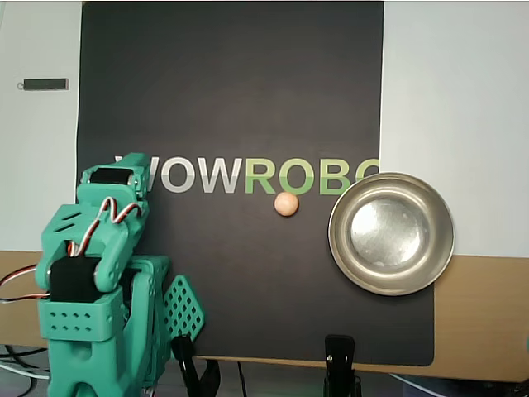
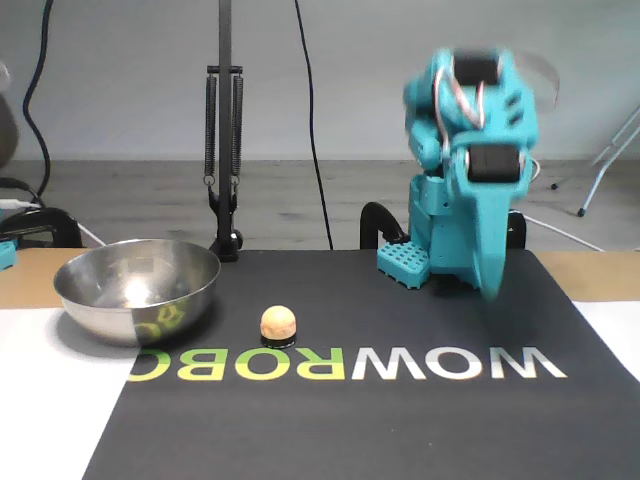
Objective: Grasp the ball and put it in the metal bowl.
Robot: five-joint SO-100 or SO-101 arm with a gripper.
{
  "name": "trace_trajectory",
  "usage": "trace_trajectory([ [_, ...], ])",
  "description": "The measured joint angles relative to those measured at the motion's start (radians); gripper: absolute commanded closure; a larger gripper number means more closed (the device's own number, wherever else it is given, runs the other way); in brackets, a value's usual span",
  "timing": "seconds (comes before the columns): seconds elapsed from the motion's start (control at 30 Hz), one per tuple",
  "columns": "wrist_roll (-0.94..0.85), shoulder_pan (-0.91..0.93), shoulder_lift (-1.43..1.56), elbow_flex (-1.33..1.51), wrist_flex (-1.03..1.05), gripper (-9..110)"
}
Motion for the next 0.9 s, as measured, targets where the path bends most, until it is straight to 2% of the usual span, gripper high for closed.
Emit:
trace_trajectory([
  [0.37,0.0,0.017,-0.606,-0.568,0.272,97],
  [0.67,-0.006,0.028,-0.959,-0.922,0.362,97],
  [0.9,-0.201,0.028,-1.183,-1.108,0.472,97],
])
